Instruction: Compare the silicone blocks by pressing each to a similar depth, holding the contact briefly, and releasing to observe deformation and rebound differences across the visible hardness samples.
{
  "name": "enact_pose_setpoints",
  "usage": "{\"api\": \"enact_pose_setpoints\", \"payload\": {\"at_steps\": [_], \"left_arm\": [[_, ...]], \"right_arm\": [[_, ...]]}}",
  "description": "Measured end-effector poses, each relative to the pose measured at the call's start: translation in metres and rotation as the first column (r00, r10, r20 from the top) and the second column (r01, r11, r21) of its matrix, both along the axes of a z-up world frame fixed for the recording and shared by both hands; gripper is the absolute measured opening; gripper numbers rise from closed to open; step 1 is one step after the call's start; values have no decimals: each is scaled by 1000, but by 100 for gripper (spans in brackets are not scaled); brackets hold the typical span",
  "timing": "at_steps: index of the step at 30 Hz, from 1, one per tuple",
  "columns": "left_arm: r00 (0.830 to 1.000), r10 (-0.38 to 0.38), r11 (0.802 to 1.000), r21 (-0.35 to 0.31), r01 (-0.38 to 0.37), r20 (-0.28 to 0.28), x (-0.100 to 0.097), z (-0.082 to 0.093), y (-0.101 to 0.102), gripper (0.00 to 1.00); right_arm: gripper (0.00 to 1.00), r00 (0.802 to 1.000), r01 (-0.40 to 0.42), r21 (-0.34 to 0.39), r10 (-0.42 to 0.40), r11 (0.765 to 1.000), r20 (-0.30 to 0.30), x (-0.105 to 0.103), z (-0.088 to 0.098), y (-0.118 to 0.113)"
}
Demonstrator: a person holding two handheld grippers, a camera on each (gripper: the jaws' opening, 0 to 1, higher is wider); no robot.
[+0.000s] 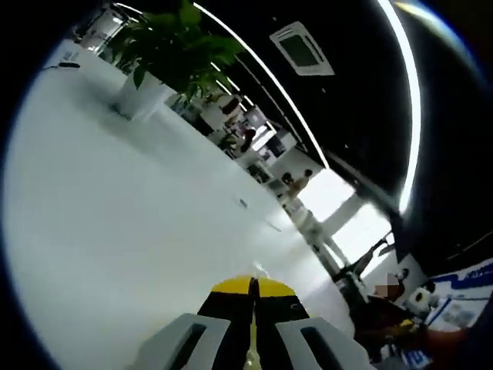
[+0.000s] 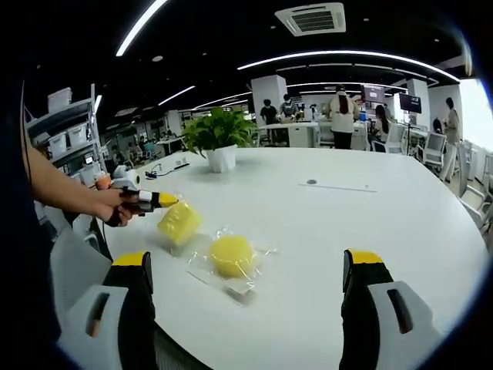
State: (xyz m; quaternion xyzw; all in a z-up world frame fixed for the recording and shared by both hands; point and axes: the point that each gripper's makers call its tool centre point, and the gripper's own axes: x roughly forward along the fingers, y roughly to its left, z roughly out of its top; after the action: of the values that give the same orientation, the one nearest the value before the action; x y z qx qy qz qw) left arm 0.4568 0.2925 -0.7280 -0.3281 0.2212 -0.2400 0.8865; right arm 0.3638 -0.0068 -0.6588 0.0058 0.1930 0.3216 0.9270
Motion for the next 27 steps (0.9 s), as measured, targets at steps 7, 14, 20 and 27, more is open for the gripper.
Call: {"api": "enact_pose_setpoints", "payload": {"at_steps": [7,14,20,27], "left_arm": [[998,34,995,97,-30,-45,6,-22,16,0],[997,33,990,142,-23,-70,11,-39,24,0],[997,-26,967,250,45,-76,7,-54,23,0],[998,-8,972,235,23,-66,10,-55,27,0]], "right_arm": [[96,1000,13,0,-13,1000,-13,-3,-4,-3],[96,1000,20,-6,-20,1000,-19,-5,-4,-6],[96,999,30,5,-30,1000,-21,-1,-1,-9],[96,999,28,7,-27,1000,-27,1,-2,-9]]}}
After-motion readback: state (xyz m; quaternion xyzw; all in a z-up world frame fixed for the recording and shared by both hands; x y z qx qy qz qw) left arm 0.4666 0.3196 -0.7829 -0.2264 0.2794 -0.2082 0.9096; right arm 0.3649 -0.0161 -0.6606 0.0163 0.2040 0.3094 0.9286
